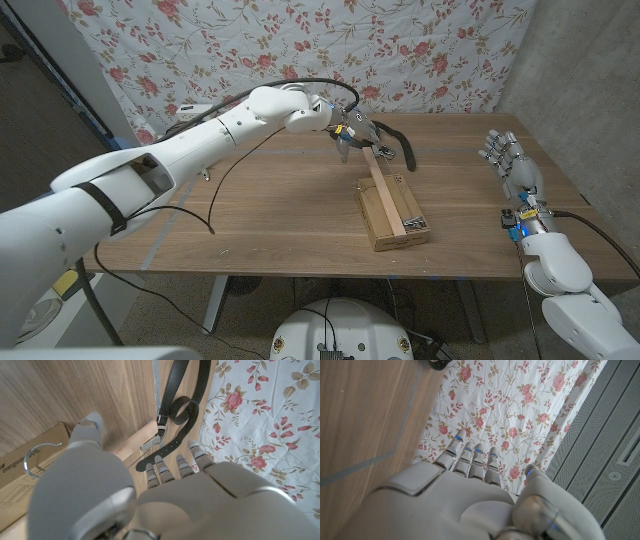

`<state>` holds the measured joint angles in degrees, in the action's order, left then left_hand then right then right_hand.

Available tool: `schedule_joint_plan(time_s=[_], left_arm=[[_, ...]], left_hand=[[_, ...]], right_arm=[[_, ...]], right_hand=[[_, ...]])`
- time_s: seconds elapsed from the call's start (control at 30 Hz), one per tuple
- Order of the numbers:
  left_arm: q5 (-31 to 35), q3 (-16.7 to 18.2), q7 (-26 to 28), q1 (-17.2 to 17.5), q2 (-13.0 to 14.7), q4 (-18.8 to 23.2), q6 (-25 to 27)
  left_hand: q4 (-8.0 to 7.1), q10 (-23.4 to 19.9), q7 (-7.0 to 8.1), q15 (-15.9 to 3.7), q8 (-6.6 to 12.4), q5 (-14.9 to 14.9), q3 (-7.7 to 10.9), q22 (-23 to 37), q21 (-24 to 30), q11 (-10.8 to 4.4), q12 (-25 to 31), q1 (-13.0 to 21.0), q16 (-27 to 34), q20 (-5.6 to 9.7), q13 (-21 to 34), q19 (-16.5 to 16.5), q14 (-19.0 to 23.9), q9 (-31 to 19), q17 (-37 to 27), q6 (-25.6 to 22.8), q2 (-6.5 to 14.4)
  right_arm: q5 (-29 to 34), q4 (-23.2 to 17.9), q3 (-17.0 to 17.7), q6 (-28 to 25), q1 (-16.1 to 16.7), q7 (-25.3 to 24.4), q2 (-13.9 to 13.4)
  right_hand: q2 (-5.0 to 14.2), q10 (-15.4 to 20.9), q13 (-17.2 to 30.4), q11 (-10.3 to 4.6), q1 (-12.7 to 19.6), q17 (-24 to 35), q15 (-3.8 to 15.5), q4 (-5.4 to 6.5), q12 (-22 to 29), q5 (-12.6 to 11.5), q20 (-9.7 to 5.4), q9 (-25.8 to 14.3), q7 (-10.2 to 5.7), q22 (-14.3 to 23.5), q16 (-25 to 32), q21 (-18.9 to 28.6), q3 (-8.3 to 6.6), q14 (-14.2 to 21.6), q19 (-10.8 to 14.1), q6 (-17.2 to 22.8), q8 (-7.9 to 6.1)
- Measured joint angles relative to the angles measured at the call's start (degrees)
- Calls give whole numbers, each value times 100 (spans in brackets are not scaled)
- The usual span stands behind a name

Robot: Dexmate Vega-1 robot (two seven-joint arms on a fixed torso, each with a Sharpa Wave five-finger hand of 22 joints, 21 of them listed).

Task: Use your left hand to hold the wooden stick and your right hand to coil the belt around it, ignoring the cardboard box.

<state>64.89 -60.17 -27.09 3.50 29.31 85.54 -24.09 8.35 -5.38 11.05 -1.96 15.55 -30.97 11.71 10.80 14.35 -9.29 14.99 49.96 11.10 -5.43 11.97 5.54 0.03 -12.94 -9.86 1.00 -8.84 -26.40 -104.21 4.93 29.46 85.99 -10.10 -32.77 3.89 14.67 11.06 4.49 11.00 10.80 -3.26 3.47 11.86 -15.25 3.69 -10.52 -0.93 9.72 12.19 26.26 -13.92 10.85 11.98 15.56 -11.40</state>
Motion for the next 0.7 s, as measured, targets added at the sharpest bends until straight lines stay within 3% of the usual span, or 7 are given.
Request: schedule_joint_plan(time_s=[0.7], left_arm=[[-210, -513, 458, -357, -426, -991, -329]], left_hand=[[-37, -245, 49, 12, 58, -84, -132, 0, 0, -146, 0, 182, 0, 41, 16, 100, 92, 0, -1, -237, 136]], right_arm=[[-41, 132, -81, 41, -84, -55, -6]], right_hand=[[0, 32, 0, 32, 0, 0, 5, 0, 1, -1, 0, 0, 0, 0, 0, -43, 0, 35, 0, 0, 0]])
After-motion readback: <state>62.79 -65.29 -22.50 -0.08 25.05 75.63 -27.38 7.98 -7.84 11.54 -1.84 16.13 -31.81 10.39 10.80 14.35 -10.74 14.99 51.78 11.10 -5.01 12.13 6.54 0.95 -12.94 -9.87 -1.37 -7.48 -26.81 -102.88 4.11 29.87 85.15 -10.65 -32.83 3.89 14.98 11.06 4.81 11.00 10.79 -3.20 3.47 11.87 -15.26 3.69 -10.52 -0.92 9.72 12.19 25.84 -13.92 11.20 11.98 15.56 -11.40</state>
